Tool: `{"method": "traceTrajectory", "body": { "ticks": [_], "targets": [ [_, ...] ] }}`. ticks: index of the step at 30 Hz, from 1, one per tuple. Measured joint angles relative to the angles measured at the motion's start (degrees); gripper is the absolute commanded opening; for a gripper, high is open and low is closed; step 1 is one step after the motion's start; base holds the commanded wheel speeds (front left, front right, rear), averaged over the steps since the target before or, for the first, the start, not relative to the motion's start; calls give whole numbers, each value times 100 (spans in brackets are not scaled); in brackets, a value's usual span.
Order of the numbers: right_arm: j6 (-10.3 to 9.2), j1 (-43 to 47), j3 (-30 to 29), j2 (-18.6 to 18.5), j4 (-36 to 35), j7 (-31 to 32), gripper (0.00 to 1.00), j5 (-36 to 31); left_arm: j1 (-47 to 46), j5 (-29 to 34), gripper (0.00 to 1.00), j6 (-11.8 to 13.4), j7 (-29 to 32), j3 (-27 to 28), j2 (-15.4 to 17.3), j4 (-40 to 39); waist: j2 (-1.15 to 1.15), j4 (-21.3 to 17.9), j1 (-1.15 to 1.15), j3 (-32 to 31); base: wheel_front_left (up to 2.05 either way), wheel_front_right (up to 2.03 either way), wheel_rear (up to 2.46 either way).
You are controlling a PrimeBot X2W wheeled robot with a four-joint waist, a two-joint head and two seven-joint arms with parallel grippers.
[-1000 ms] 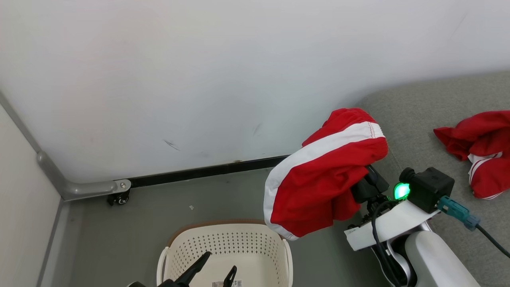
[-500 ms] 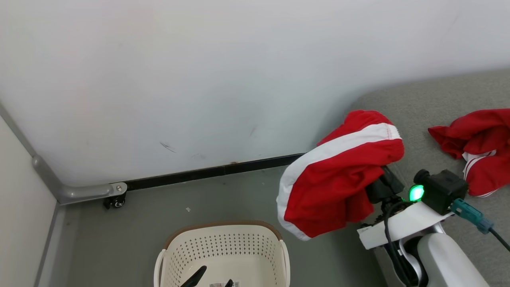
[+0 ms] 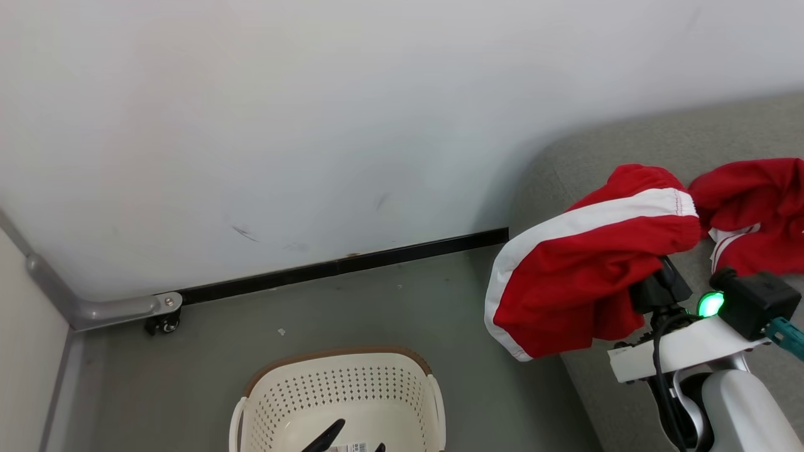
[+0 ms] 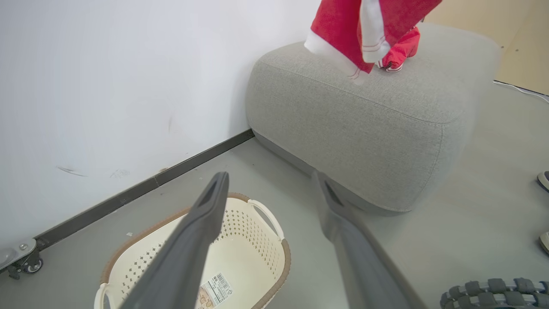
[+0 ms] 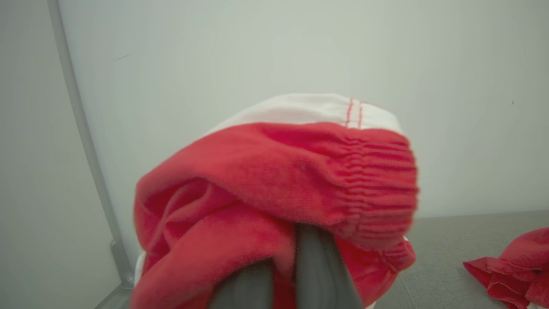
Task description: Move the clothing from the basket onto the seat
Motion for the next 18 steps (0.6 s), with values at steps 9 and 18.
{"method": "traceTrajectory", "body": {
  "ticks": [9, 18],
  "targets": [
    [0, 210, -247, 25, -138, 0, 0, -164, -173, -3, 100, 0, 0, -147, 4, -19, 0, -252, 0, 45, 0, 0, 0],
    [0, 219, -328, 33, -236, 0, 0, -246, -278, -19, 100, 0, 0, -162, 15, -43, 0, -636, 0, 96, 0, 0, 0]
  ]
}}
